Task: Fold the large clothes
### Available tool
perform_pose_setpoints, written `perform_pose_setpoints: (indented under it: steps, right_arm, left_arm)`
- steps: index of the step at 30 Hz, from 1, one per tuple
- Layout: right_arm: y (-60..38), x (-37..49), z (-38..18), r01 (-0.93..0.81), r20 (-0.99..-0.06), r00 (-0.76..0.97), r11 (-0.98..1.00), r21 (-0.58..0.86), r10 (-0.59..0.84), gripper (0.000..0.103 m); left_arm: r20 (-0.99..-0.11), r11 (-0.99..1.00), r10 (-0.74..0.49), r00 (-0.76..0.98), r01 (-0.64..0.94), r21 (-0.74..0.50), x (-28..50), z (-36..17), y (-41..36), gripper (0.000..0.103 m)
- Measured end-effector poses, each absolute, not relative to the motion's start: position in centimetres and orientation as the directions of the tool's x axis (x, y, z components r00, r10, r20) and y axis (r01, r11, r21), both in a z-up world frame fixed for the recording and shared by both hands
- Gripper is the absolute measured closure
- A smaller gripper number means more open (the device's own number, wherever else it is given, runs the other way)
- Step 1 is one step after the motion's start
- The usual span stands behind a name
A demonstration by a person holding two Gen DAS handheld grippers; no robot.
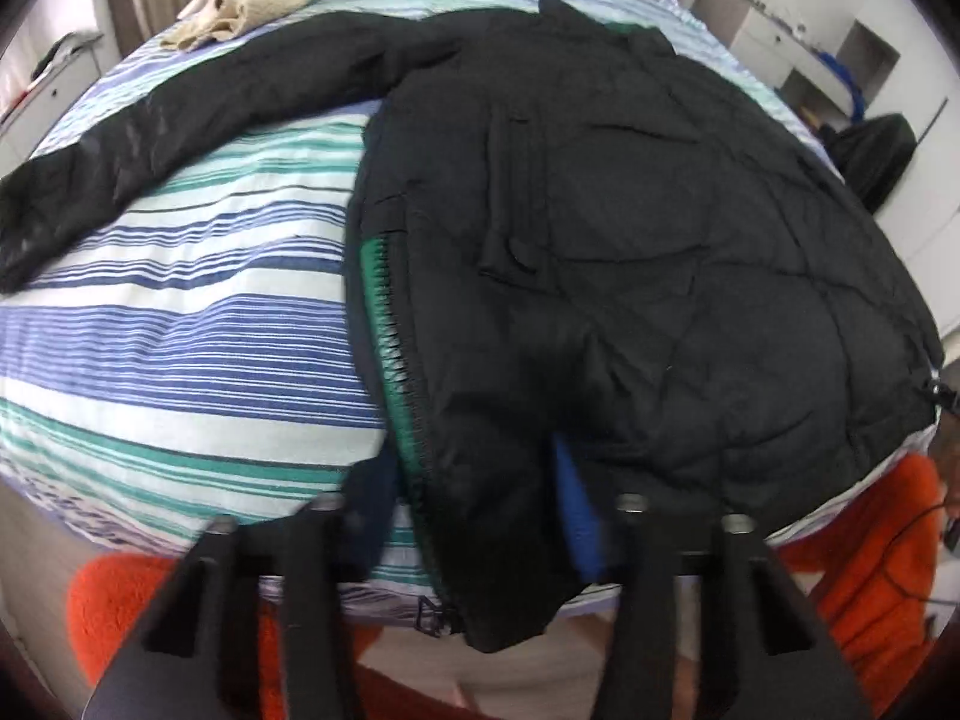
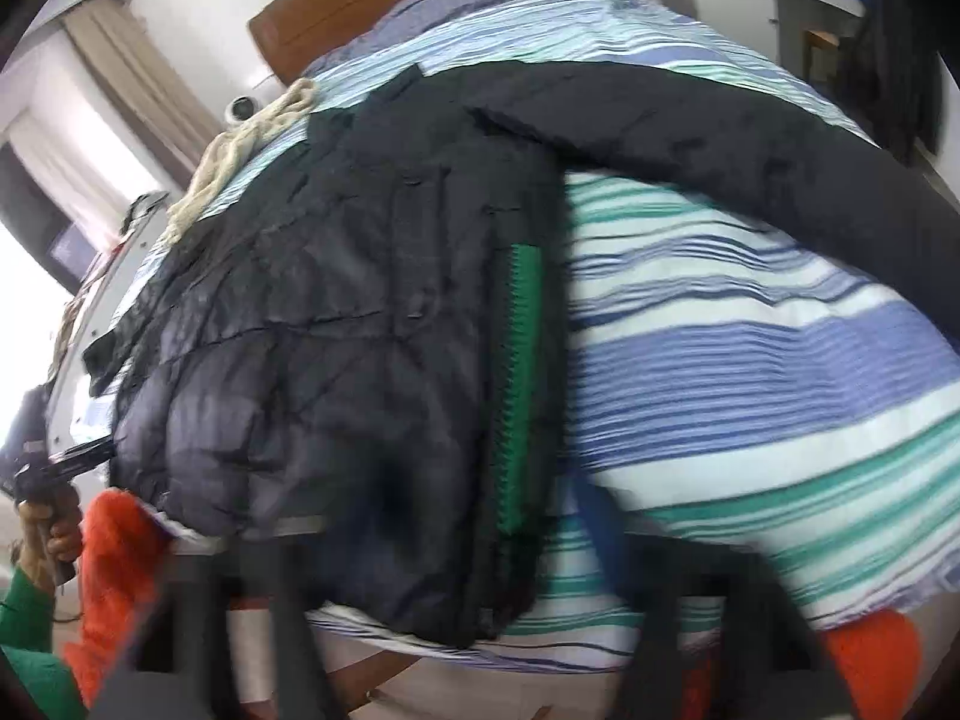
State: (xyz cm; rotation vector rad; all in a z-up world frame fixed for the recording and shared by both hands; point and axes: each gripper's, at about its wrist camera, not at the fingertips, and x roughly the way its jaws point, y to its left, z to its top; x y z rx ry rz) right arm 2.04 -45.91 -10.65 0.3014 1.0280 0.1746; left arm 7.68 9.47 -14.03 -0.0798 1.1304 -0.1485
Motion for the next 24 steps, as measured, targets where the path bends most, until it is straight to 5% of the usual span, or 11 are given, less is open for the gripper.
perform_pose_setpoints:
  steps: [4, 9, 13, 16, 17, 24]
  right_arm:
    - [-45.1, 1.2, -9.8, 0.0, -0.829, 0.502, 0.959, 0.284, 0.245, 0.08]
    - [-44.7, -0.7, -10.0, 0.015, -0.845, 0.488, 0.966, 0.258, 0.218, 0.081]
    - [-44.9, 0.1, -11.7, 0.085, -0.861, 0.474, 0.964, 0.254, 0.185, 0.069]
    - [-44.6, 0.0, -10.4, 0.092, -0.869, 0.48, 0.978, 0.185, 0.119, 0.037]
    - [-44.4, -0.3, -9.8, 0.09, -0.868, 0.489, 0.985, 0.149, 0.087, 0.034]
    - [-42.1, -0.3, -6.4, 0.102, -0.843, 0.517, 0.988, -0.117, -0.153, 0.034]
  left_arm:
    - [-0.888, 0.983, -0.185, 0.42, 0.063, -0.174, 6.8, -13.7, 10.9, 0.082]
    - [-0.891, 0.982, -0.185, 0.415, 0.048, -0.181, 5.3, -15.0, 12.4, 0.079]
    - [-0.894, 0.99, -0.131, 0.43, 0.01, -0.14, 6.2, -15.0, 11.8, 0.058]
    - [-0.868, 0.999, -0.042, 0.495, -0.003, -0.05, 5.6, -12.9, 11.5, 0.027]
    - [-0.851, 1.0, -0.019, 0.525, -0.011, -0.029, 5.3, -11.9, 11.4, 0.023]
    - [-0.765, 0.998, 0.05, 0.642, -0.055, 0.018, 4.9, -7.4, 10.8, 0.005]
